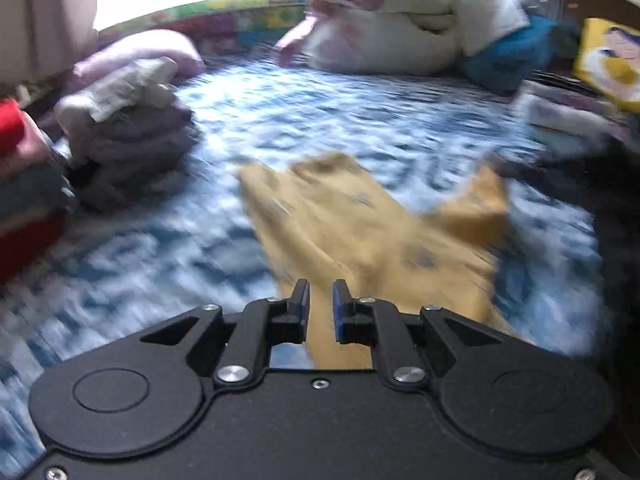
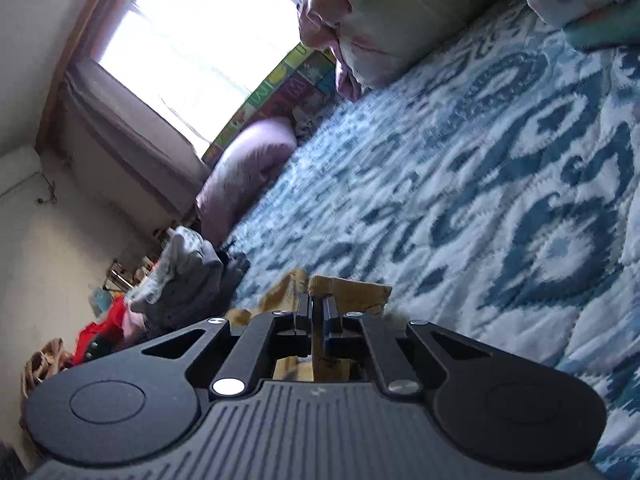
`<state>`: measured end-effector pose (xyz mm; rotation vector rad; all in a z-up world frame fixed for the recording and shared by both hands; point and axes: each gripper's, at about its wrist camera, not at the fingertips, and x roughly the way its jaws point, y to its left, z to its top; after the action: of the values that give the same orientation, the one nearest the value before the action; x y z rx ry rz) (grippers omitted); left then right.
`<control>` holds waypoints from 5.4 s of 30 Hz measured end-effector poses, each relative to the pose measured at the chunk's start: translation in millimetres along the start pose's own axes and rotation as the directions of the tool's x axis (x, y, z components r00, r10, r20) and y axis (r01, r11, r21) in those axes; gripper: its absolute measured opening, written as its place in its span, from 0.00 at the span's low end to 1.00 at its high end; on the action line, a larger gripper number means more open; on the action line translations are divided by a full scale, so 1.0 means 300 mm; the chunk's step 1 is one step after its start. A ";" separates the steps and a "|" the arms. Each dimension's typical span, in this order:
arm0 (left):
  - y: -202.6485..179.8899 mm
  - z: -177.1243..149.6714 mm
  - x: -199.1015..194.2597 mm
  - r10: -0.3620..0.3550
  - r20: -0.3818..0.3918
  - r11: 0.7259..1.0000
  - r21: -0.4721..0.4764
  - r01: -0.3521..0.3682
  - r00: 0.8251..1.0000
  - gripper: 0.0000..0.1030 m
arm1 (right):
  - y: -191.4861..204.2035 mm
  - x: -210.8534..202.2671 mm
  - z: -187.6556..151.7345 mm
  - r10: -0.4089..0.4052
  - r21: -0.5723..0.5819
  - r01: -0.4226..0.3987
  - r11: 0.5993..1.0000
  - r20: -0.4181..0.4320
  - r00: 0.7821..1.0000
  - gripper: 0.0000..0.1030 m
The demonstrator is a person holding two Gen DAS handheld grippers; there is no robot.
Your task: Fold clothes
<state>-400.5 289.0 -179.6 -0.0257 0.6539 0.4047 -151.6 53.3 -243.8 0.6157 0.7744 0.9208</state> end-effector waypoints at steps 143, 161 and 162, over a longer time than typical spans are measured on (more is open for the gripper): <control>0.105 -0.341 0.016 -0.425 0.083 0.866 -0.253 0.431 0.901 0.02 | 0.777 0.701 -0.070 -0.466 -0.700 0.280 0.657 -0.086 0.880 0.03; 0.182 -0.342 0.054 -0.494 0.067 0.777 -0.413 0.474 0.867 0.03 | 0.751 0.760 -0.028 -0.440 -0.692 0.211 0.690 -0.170 0.882 0.26; 0.182 -0.341 0.052 -0.492 0.068 0.777 -0.416 0.473 0.868 0.03 | 0.725 0.745 -0.015 -0.442 -0.685 0.215 0.696 -0.173 0.880 0.26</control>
<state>-469.8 329.5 -264.8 -0.6110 0.5678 0.0350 -170.6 351.4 -153.9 -0.3107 0.7615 0.8827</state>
